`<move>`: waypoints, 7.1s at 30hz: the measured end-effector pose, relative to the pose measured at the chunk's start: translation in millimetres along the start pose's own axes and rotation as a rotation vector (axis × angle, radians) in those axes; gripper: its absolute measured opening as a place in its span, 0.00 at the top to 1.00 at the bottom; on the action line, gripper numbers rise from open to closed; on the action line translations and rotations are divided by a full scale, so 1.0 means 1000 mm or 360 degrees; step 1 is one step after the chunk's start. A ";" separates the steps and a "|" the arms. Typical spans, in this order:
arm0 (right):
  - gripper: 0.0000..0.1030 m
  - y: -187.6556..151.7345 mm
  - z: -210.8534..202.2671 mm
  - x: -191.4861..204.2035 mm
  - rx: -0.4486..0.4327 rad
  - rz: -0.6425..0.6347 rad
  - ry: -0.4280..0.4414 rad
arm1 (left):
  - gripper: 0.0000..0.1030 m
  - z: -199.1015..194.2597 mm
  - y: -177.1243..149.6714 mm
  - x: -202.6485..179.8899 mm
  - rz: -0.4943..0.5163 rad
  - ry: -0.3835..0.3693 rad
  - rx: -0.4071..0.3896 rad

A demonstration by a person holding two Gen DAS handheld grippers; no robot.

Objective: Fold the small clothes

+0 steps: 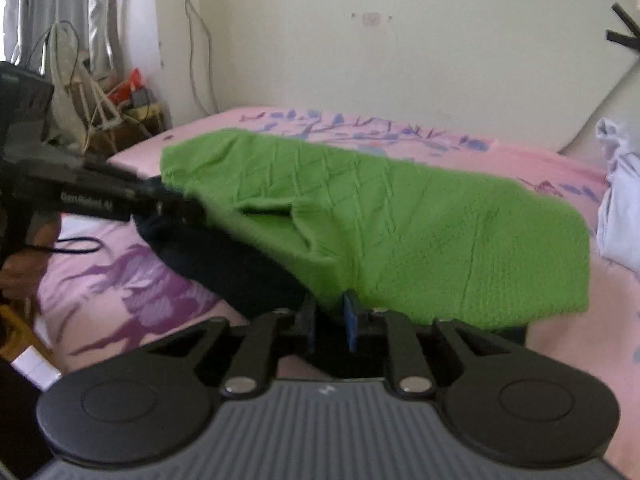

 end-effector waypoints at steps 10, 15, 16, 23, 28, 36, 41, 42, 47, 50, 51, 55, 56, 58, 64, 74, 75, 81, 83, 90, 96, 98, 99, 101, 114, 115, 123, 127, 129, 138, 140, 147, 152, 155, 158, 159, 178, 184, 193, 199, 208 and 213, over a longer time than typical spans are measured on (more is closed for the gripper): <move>0.53 0.031 -0.055 -0.025 -0.0199 0.0126 0.0029 | 0.69 -0.050 0.039 0.026 -0.0091 -0.0049 -0.0252; 0.57 0.049 -0.003 -0.053 -0.0104 0.0242 -0.0076 | 0.70 0.003 0.062 0.038 -0.0074 0.0001 -0.0170; 0.58 0.048 0.016 -0.062 -0.0041 0.0279 -0.0088 | 0.70 0.018 0.065 0.044 -0.0079 0.0039 -0.0143; 0.52 0.052 0.078 -0.070 -0.0058 0.0225 -0.0247 | 0.75 0.080 0.060 0.056 0.0182 0.0416 -0.0186; 0.51 0.048 0.074 -0.068 -0.0090 0.0200 -0.0300 | 0.75 0.078 0.058 0.054 0.0222 0.0430 -0.0185; 0.44 0.028 0.050 -0.054 -0.0089 0.0045 -0.0398 | 0.75 0.076 0.057 0.052 0.0214 0.0426 -0.0191; 0.40 0.008 0.027 -0.064 -0.0061 0.0179 -0.0423 | 0.75 0.074 0.057 0.053 0.0192 0.0408 -0.0203; 0.40 0.006 0.022 -0.066 -0.0070 0.0221 -0.0410 | 0.75 0.074 0.056 0.052 0.0192 0.0407 -0.0205; 0.39 0.002 0.014 -0.066 -0.0092 0.0298 -0.0420 | 0.73 0.073 0.055 0.052 0.0192 0.0408 -0.0212; 0.38 0.002 0.010 -0.062 -0.0112 0.0341 -0.0438 | 0.72 0.072 0.054 0.051 0.0199 0.0416 -0.0213; 0.38 0.001 0.008 -0.060 -0.0121 0.0344 -0.0454 | 0.71 0.071 0.054 0.051 0.0199 0.0416 -0.0213; 0.38 0.005 -0.002 -0.053 -0.0172 0.0318 -0.0500 | 0.69 0.069 0.053 0.050 0.0198 0.0422 -0.0213; 0.38 0.006 -0.005 -0.052 -0.0191 0.0321 -0.0499 | 0.68 0.069 0.053 0.049 0.0201 0.0427 -0.0212; 0.37 0.013 -0.012 -0.049 -0.0245 0.0324 -0.0504 | 0.67 0.068 0.052 0.048 0.0204 0.0439 -0.0210; 0.34 0.024 -0.010 -0.044 -0.0278 0.0273 -0.0543 | 0.65 0.065 0.049 0.047 0.0187 0.0451 -0.0211; 0.28 0.002 0.019 -0.058 -0.0053 0.0384 -0.0553 | 0.65 0.064 0.048 0.045 0.0201 0.0478 -0.0206; 0.28 0.001 0.019 -0.058 -0.0054 0.0387 -0.0551 | 0.65 0.064 0.048 0.045 0.0202 0.0479 -0.0206; 0.28 0.001 0.018 -0.059 -0.0060 0.0398 -0.0540 | 0.64 0.064 0.048 0.043 0.0211 0.0496 -0.0202; 0.28 0.001 0.017 -0.059 -0.0061 0.0400 -0.0540 | 0.64 0.064 0.048 0.043 0.0213 0.0500 -0.0201; 0.28 0.001 0.017 -0.059 -0.0067 0.0408 -0.0531 | 0.63 0.062 0.046 0.042 0.0201 0.0531 -0.0195; 0.27 0.001 0.016 -0.058 -0.0074 0.0426 -0.0524 | 0.61 0.060 0.044 0.040 0.0183 0.0568 -0.0188; 0.27 0.001 0.016 -0.059 -0.0077 0.0431 -0.0519 | 0.60 0.060 0.044 0.039 0.0180 0.0574 -0.0187; 0.27 0.001 0.016 -0.059 -0.0079 0.0434 -0.0516 | 0.60 0.060 0.044 0.039 0.0179 0.0576 -0.0187; 0.27 0.001 0.015 -0.059 -0.0082 0.0440 -0.0511 | 0.60 0.060 0.043 0.039 0.0178 0.0579 -0.0186; 0.27 0.001 0.012 -0.059 -0.0119 0.0454 -0.0477 | 0.52 0.057 0.042 0.037 0.0198 0.0599 -0.0200; 0.28 0.001 0.011 -0.059 -0.0125 0.0451 -0.0475 | 0.48 0.056 0.042 0.037 0.0199 0.0595 -0.0204; 0.34 0.001 0.007 -0.055 -0.0172 0.0433 -0.0482 | 0.00 0.039 0.042 0.030 0.0222 0.0587 -0.0353; 0.37 -0.001 0.003 -0.053 -0.0181 0.0426 -0.0477 | 0.00 0.039 0.038 0.028 0.0207 0.0564 -0.0324; 0.39 -0.003 0.002 -0.051 -0.0167 0.0422 -0.0465 | 0.00 0.037 0.036 0.027 0.0208 0.0555 -0.0321; 0.40 -0.005 -0.003 -0.054 -0.0184 0.0463 -0.0479 | 0.00 0.046 0.030 0.027 0.0225 0.0610 -0.0215; 0.40 -0.005 -0.003 -0.054 -0.0191 0.0466 -0.0482 | 0.00 0.047 0.030 0.026 0.0230 0.0615 -0.0207; 0.39 -0.001 -0.010 -0.053 -0.0238 0.0456 -0.0563 | 0.00 0.048 0.029 0.032 0.0146 0.0551 -0.0182; 0.38 0.011 -0.014 -0.041 -0.0277 0.0424 -0.0533 | 0.00 0.049 0.029 0.033 0.0125 0.0530 -0.0174; 0.35 0.020 -0.007 -0.033 -0.0269 0.0370 -0.0528 | 0.00 0.049 0.029 0.034 0.0109 0.0517 -0.0168; 0.33 0.023 0.005 -0.029 -0.0212 0.0359 -0.0523 | 0.00 0.050 0.029 0.036 0.0084 0.0495 -0.0157; 0.32 0.023 0.010 -0.029 -0.0183 0.0364 -0.0522 | 0.00 0.050 0.029 0.036 0.0078 0.0488 -0.0152; 0.16 0.012 0.034 -0.027 0.0027 0.0317 -0.0502 | 0.00 0.052 0.027 0.037 0.0044 0.0446 -0.0099; 0.16 0.012 0.033 -0.025 0.0032 0.0292 -0.0526 | 0.00 0.052 0.027 0.037 0.0046 0.0445 -0.0100; 0.17 0.002 0.023 -0.032 0.0042 0.0353 -0.0540 | 0.00 0.052 0.026 0.036 0.0050 0.0445 -0.0099; 0.17 0.000 0.020 -0.033 0.0030 0.0366 -0.0528 | 0.00 0.052 0.026 0.036 0.0051 0.0445 -0.0099; 0.43 0.014 -0.011 -0.026 -0.0113 0.0329 -0.0431 | 0.00 0.052 0.026 0.036 0.0052 0.0445 -0.0099; 0.60 0.034 -0.008 -0.026 -0.0147 0.0265 -0.0448 | 0.00 0.052 0.026 0.036 0.0052 0.0444 -0.0098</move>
Point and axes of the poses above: each gripper's, at about its wrist camera, not at the fingertips, and z roughly the way its jaws point, x to its left, y to its top, the point moved 8 cm from there along z, roughly the way its jaws point, and after that the axes turned 8 degrees about -y, right-handed, at the moved point
